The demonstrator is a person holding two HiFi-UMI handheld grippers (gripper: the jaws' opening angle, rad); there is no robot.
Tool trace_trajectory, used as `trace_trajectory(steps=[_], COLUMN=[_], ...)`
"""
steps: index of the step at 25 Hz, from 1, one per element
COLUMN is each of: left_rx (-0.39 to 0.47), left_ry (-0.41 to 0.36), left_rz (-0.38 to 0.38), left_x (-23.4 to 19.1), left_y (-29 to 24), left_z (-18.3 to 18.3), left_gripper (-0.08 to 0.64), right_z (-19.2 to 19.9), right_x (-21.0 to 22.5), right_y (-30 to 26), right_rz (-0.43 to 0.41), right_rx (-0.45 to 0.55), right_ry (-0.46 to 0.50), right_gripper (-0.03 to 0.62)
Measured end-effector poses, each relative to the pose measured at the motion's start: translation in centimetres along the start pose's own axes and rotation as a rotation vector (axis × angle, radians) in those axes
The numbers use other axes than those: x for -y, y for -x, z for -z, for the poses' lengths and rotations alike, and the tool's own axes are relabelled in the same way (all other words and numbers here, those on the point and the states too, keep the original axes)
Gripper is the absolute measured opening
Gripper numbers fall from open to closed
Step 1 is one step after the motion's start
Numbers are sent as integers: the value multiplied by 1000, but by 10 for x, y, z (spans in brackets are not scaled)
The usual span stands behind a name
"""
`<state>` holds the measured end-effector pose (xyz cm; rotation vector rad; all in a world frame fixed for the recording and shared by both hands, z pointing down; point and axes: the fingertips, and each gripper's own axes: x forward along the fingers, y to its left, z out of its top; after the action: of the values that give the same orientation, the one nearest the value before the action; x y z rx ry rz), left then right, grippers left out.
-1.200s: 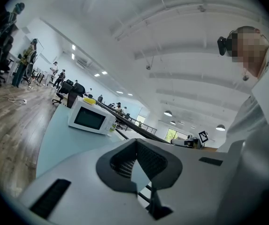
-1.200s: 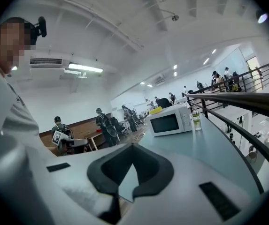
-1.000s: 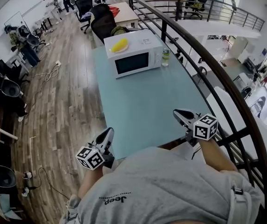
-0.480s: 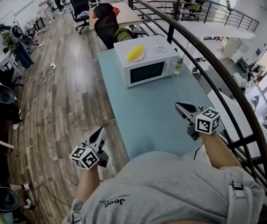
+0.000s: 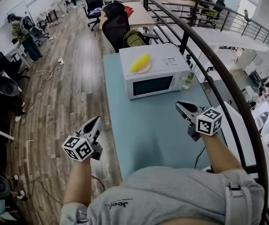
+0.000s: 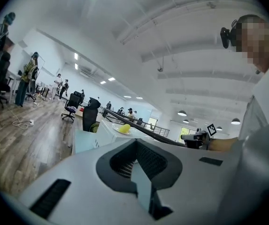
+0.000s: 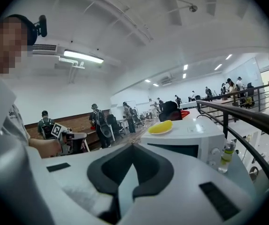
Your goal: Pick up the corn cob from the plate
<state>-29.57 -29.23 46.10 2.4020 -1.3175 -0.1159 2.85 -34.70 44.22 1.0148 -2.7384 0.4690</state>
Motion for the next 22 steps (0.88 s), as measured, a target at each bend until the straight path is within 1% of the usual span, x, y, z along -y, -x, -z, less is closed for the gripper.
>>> trace_trajectory(steps=[2,5,9,14,17,19,22], left_rx=[-3,20,-15,-76,-115,-154,-233], left_ry=[-34,-62,-144,-254,-324,-361,-398], left_rz=[-34,-75,-86,-81,-83,-70,-40], left_x=[1,-4,-9,-27,-40,-44,-45], left_y=[-31,-81,-151,-244,-289,-313,-349], left_z=[-11,-37,-61,-78,-79,-76,-66], left_gripper=[18,18,20,20,23,51,125], right_z=[-9,-32,-56,-78,-84,-86,-87], right_x=[32,82,130,168,182,186,193], right_y=[-13,-42,-90,-139,-165,-178,-193], right_rz=[-25,-53,-46,-38,-37,-43,-53], right_rx=[-21,-28,-34,-13,-10,-9,-9], right_ry=[29,81,130,162,193,213,236], right_gripper=[15,15,17,17,17,17,15])
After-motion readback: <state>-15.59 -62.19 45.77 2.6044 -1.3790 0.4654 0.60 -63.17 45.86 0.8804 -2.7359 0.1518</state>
